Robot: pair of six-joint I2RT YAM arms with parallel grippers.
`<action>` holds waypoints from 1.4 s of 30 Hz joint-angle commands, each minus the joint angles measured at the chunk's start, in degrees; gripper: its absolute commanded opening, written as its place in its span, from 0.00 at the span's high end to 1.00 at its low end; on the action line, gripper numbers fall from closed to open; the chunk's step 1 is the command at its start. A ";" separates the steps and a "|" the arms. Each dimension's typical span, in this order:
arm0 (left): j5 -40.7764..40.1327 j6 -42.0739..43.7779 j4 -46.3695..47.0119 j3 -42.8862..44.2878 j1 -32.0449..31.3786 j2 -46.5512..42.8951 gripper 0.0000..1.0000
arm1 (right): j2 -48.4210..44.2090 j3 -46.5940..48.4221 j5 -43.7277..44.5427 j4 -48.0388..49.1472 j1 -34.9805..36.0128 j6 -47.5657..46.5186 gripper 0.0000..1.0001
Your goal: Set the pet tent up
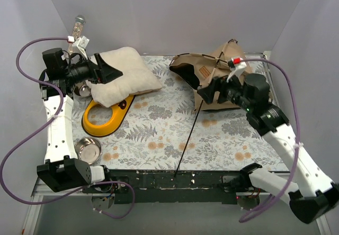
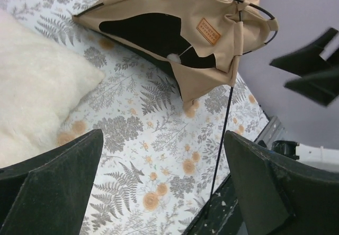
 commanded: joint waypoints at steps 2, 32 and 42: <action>-5.44 -5.20 -5.23 1.85 -0.03 0.45 0.02 | -10.33 -5.18 -16.28 5.75 0.18 -37.63 0.14; 1.76 -6.38 19.66 -42.37 -25.69 -17.06 0.07 | -9.62 -21.01 -20.41 7.32 -1.49 -67.65 0.20; -4.22 -13.55 28.25 -39.29 -30.10 -14.23 0.02 | -11.20 -19.31 -28.35 -5.38 -1.40 -21.04 0.23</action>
